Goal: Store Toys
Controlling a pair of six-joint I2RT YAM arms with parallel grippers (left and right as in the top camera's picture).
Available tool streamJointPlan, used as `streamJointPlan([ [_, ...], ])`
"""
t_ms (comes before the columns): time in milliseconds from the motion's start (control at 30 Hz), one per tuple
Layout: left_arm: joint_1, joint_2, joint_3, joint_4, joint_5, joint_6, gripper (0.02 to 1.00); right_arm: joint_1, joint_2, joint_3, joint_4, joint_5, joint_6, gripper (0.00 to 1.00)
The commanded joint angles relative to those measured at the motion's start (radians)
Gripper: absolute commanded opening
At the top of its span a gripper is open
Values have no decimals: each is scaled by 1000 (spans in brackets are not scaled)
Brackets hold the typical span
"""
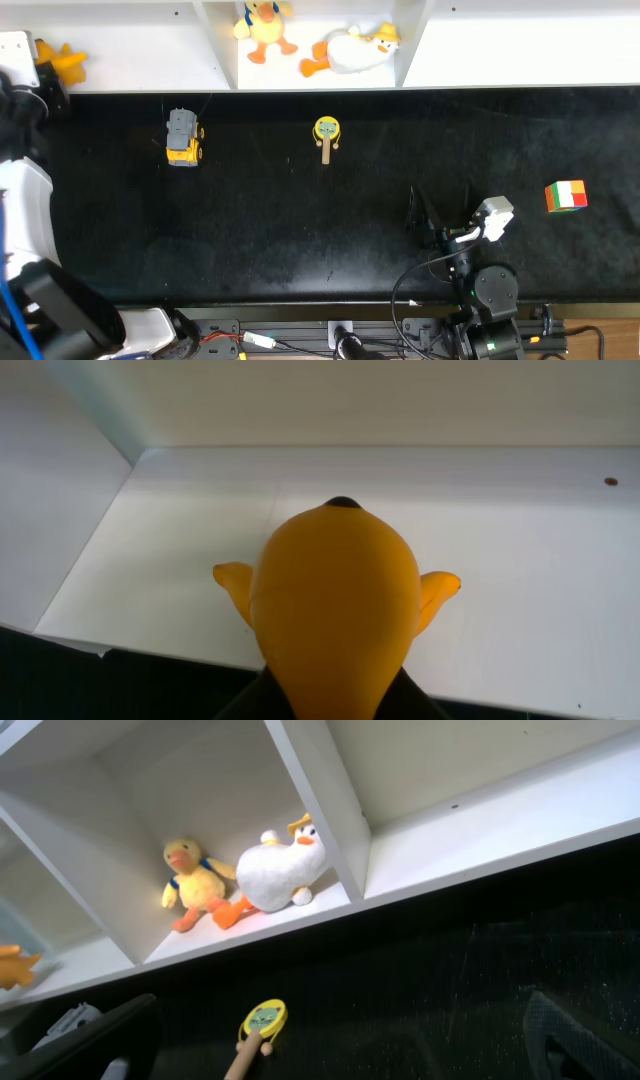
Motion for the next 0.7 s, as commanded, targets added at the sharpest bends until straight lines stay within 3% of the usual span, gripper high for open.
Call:
streamJointPlan([
  [33, -4, 17, 43, 48, 58, -19, 36, -3, -10, -14, 5, 10, 0, 993],
  [433, -4, 123, 124, 52, 89, -71, 36, -3, -10, -14, 5, 10, 0, 996],
  [700, -29, 171, 164, 19, 29, -59, 34, -3, -10, -14, 5, 10, 0, 996],
])
